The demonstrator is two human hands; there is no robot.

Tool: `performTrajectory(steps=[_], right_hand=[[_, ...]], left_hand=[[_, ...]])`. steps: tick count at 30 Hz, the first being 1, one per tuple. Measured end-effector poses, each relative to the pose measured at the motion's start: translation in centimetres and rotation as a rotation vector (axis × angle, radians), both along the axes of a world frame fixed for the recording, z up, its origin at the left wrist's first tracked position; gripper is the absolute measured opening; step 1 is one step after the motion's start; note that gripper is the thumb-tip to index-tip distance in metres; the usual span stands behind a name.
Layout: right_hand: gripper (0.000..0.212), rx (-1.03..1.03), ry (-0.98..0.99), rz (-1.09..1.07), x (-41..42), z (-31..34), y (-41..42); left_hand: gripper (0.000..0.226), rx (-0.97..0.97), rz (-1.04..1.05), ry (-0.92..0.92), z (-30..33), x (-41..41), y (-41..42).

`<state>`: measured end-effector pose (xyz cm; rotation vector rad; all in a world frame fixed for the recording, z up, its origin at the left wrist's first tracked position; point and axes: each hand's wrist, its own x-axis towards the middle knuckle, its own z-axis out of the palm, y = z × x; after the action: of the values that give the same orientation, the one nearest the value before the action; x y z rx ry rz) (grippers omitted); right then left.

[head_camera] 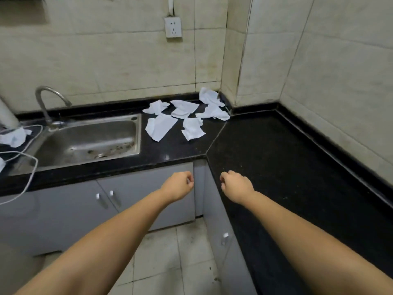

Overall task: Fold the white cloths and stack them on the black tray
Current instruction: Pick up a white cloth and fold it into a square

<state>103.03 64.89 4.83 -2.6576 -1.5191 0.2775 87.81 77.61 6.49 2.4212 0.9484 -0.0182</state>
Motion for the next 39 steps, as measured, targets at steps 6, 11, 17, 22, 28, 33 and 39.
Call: performTrajectory(steps=[6,11,17,22,28,33,39], right_hand=[[0.03,0.001,0.043,-0.009,6.4,-2.0,9.1],[0.029,-0.001,0.079,-0.067,11.3,-4.7,17.5],[0.032,-0.004,0.107,-0.128,15.6,-7.6,27.9],[0.036,-0.02,0.085,-0.044,17.5,-9.9,31.3],[0.019,0.084,0.087,-0.022,18.4,-10.0,32.4],[0.011,0.374,0.441,-0.257,19.0,-4.9,31.7],[0.014,0.62,0.384,-0.217,22.7,2.6,26.6]], left_hand=[[0.017,-0.009,0.023,-0.013,-2.6,6.7,9.4],[0.016,0.006,-0.038,0.019,-5.4,12.5,17.8],[0.038,0.114,-0.195,0.048,-8.9,18.5,27.6],[0.051,0.275,-0.401,0.169,-11.2,22.0,30.0],[0.022,0.191,-0.329,-0.02,-11.7,22.7,31.3],[0.012,-0.051,-0.059,-0.269,-7.5,23.7,32.4],[0.016,-0.075,-0.091,-0.363,-2.1,27.1,31.8]])
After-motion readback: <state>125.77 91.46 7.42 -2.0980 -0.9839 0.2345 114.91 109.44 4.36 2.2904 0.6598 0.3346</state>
